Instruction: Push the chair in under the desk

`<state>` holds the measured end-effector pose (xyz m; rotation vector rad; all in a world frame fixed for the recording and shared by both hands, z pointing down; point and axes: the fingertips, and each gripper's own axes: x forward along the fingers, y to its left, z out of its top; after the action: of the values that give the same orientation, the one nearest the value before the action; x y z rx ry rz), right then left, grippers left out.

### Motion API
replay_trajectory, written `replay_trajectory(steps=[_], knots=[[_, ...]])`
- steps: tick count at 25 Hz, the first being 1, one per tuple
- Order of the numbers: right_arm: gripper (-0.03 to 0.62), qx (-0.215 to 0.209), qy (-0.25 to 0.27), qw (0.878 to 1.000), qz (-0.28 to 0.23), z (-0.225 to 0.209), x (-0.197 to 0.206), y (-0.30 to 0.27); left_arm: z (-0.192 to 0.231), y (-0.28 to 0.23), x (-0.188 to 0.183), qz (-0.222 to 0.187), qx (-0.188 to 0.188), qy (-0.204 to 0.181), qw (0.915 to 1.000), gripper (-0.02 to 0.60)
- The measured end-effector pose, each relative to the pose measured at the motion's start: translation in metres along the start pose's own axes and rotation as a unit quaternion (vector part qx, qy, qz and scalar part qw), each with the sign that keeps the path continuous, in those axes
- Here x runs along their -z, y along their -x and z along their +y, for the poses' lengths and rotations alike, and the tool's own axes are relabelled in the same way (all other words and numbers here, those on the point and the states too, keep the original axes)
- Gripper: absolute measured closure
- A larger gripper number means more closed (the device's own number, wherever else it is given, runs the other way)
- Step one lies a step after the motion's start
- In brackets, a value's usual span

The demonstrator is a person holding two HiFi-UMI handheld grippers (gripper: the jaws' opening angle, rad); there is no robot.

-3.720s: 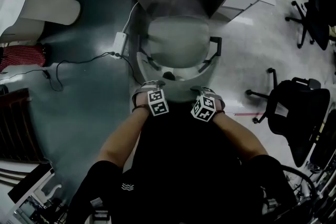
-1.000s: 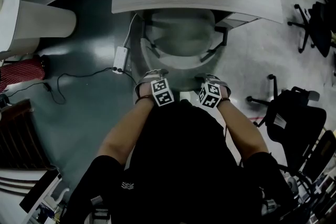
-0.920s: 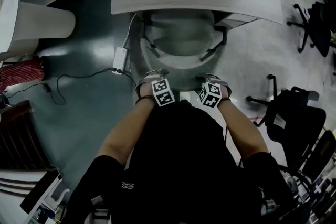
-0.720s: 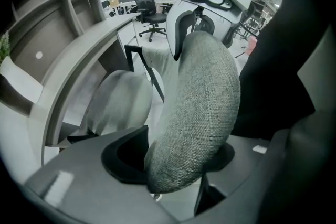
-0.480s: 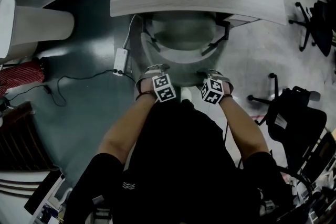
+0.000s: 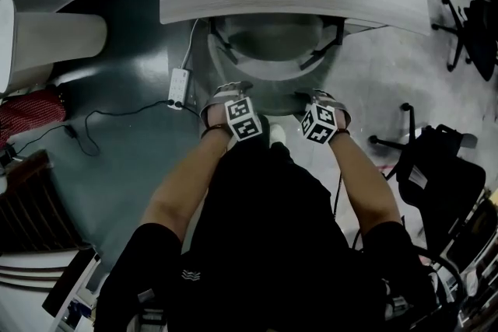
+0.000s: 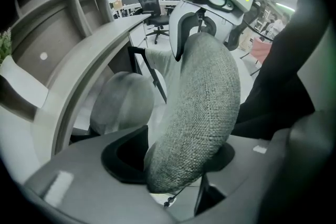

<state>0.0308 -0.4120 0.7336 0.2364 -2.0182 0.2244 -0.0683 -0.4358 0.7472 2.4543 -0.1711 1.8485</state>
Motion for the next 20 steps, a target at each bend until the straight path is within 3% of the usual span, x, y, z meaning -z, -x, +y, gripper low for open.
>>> replay_trajectory(steps=[9, 20], knots=[[0.391, 0.009, 0.002, 1.0, -0.001, -0.031, -0.005, 0.0, 0.028, -0.002, -0.007, -0.007, 0.002, -0.002, 1.0, 0.33], [0.38, 0.002, -0.003, 1.0, 0.003, -0.032, -0.003, -0.003, 0.027, -0.004, -0.008, -0.008, 0.006, -0.008, 0.9999, 0.327]])
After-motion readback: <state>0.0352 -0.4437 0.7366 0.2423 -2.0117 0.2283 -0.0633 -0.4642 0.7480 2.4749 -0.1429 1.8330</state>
